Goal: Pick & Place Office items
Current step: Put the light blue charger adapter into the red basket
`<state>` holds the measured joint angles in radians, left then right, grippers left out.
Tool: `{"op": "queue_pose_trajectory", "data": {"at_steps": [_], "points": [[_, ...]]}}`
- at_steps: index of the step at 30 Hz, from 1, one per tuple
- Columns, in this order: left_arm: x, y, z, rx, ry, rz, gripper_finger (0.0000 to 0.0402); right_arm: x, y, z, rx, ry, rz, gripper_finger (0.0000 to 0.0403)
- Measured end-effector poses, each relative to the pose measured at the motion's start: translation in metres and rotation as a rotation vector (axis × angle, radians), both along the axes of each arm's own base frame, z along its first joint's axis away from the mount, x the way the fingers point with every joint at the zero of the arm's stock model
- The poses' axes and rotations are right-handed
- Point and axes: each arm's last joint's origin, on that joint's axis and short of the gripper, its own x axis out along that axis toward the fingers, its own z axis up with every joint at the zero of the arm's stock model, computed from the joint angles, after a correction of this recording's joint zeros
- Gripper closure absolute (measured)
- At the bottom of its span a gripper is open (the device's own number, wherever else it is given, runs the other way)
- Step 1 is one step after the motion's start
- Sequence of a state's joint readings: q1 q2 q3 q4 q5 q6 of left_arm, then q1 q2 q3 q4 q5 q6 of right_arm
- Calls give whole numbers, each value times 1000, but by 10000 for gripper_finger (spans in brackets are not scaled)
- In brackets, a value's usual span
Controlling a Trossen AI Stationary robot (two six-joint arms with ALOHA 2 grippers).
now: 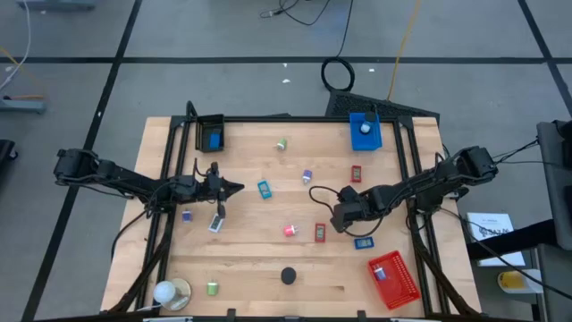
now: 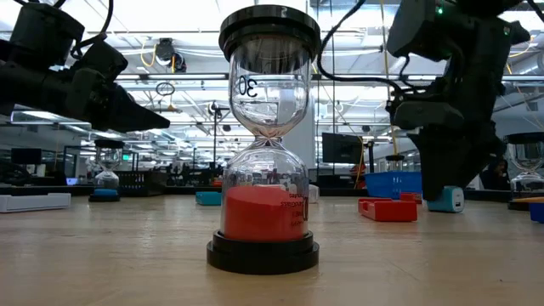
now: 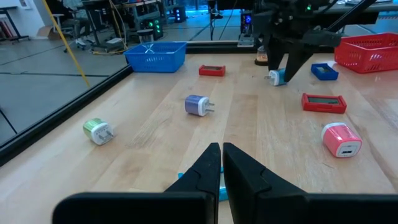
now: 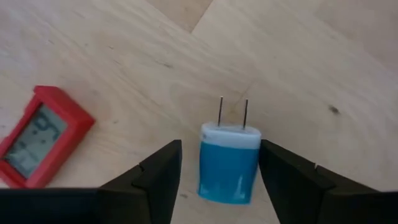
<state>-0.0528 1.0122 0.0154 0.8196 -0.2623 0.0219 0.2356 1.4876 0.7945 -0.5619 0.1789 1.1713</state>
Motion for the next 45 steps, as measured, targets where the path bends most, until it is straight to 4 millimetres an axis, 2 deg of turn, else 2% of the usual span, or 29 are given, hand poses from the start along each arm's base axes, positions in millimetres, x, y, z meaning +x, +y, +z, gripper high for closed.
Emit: {"op": "queue_pose_trajectory", "data": {"at_steps": [10,14,19,25,28,30,37,42,45], "points": [[0,0,0,0,0,0,376,-4,-1,-6,-10,16,30,266],[0,0,0,1,0,0,376,-1,2,1,67,20,58,275],[0,0,0,2,0,0,376,8,19,26,150,24,118,269],[0,0,0,0,0,0,376,9,58,72,162,25,177,270],[0,0,0,0,0,0,376,-1,83,89,144,22,176,270],[0,0,0,0,0,0,376,-11,98,94,144,22,156,270],[0,0,0,0,0,0,376,-58,146,90,160,82,34,269],[0,0,0,0,0,0,376,-89,161,84,110,126,-72,269],[0,0,0,0,0,0,376,-101,163,75,99,142,-124,269]]}}
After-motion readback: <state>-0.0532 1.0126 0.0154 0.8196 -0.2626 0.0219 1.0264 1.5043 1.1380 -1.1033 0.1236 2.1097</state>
